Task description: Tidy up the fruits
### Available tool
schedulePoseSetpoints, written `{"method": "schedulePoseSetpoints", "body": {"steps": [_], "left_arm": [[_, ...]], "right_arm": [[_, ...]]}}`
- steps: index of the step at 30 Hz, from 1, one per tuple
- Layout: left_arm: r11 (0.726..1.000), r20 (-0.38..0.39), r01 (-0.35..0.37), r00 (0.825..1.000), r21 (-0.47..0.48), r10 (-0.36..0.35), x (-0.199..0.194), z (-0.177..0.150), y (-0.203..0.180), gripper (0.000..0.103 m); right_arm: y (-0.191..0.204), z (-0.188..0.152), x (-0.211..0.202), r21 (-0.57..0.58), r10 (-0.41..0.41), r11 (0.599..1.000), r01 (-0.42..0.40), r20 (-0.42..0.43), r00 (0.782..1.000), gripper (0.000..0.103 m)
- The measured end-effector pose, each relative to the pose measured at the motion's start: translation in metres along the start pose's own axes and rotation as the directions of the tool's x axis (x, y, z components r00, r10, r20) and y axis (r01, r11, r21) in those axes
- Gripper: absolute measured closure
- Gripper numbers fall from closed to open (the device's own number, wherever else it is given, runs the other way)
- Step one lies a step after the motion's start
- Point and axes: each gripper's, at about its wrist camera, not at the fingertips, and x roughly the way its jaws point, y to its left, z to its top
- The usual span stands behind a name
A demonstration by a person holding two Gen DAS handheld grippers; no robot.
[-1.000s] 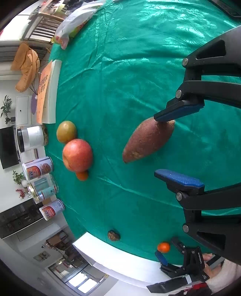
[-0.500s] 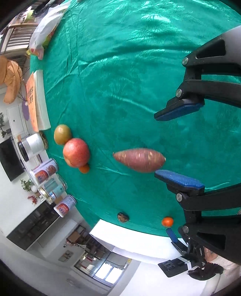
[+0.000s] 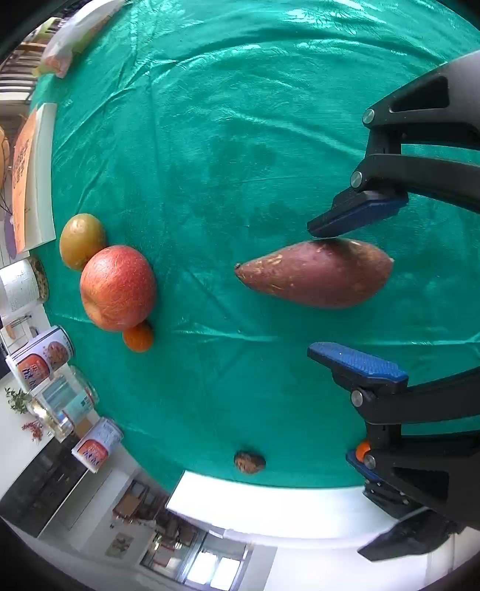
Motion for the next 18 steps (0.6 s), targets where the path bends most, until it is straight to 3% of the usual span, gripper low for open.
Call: {"method": "schedulePoseSetpoints", "body": {"steps": [1,2,5,7,9,11,14,18], "left_arm": [[1.000,-0.001,0.008,1.000,-0.017,-0.008,-0.002,-0.001,0.002,0.072],[0.999,0.000,0.020,1.000,-0.036,-0.020,-0.004,-0.002,0.006,0.072],[0.990,0.006,0.090,0.996,-0.104,-0.090,-0.022,-0.009,0.014,0.073],[0.976,0.012,0.167,0.986,-0.137,-0.167,-0.041,-0.016,0.015,0.073],[0.954,0.020,0.244,0.970,-0.176,-0.244,-0.065,-0.025,0.019,0.073],[0.922,0.036,0.313,0.949,-0.229,-0.314,-0.093,-0.032,0.029,0.073],[0.881,0.105,0.372,0.928,-0.293,-0.357,-0.143,-0.035,0.053,0.073],[0.867,0.231,0.352,0.931,-0.352,-0.284,-0.209,-0.036,0.100,0.073]], "right_arm": [[0.001,0.001,0.004,-0.005,-0.037,0.999,0.037,-0.019,0.999,0.057],[0.000,0.000,0.005,-0.007,-0.050,0.999,0.050,-0.028,0.998,0.062],[-0.009,-0.010,0.000,0.029,-0.045,0.999,0.046,-0.036,0.998,0.063],[-0.020,-0.024,-0.008,0.076,0.010,0.997,-0.007,-0.034,0.999,0.063],[-0.022,-0.038,-0.022,0.118,0.132,0.984,-0.130,-0.005,0.991,0.063],[-0.009,-0.054,-0.041,0.115,0.252,0.960,-0.254,0.032,0.967,0.063],[0.035,-0.071,-0.064,0.062,0.415,0.906,-0.419,0.059,0.908,0.063],[0.134,-0.086,-0.078,-0.070,0.570,0.820,-0.567,0.018,0.822,0.063]]}}
